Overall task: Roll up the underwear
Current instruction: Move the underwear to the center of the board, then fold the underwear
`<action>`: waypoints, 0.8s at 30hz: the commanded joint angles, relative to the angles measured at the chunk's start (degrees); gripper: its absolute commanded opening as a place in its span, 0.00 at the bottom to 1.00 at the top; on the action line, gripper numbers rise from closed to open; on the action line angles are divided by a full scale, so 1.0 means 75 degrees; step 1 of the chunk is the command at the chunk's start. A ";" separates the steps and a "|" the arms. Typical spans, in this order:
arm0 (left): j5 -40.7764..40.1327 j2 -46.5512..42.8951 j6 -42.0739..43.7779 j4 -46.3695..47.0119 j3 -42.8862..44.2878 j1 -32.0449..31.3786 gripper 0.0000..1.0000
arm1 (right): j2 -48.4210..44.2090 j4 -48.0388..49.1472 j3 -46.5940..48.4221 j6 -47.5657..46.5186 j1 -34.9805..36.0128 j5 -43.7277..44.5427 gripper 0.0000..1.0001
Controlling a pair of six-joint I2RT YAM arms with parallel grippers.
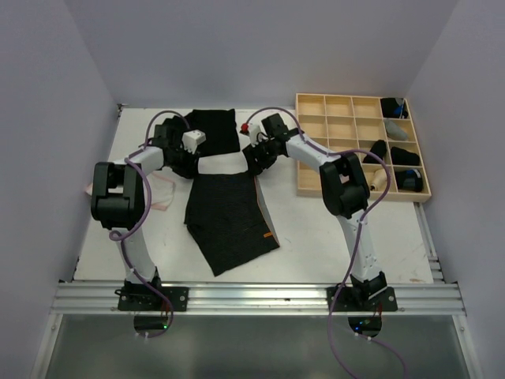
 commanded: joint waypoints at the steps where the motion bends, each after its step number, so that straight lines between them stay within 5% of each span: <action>1: 0.0245 0.0101 -0.0016 0.0143 0.0088 0.0056 0.38 | 0.0280 0.0033 0.0201 -0.0180 -0.0008 -0.0378 0.55; 10: 0.0397 0.0347 -0.0122 0.0178 0.0100 0.0079 0.17 | 0.0573 -0.0143 0.0447 -0.0215 -0.0008 -0.0660 0.29; 14: 0.0408 0.0324 -0.0133 0.0259 0.0158 0.0137 0.00 | 0.0503 -0.0142 0.0447 -0.0227 -0.0055 -0.0683 0.11; 16: 0.0444 0.0219 -0.0064 0.0248 0.0217 0.0172 0.00 | 0.0375 -0.0131 0.0470 -0.0215 -0.0113 -0.0753 0.02; 24: 0.0970 -0.1149 0.0452 -0.0091 0.0592 0.0302 0.00 | -0.0726 -0.0166 0.0623 -0.0331 -0.0336 -0.1292 0.00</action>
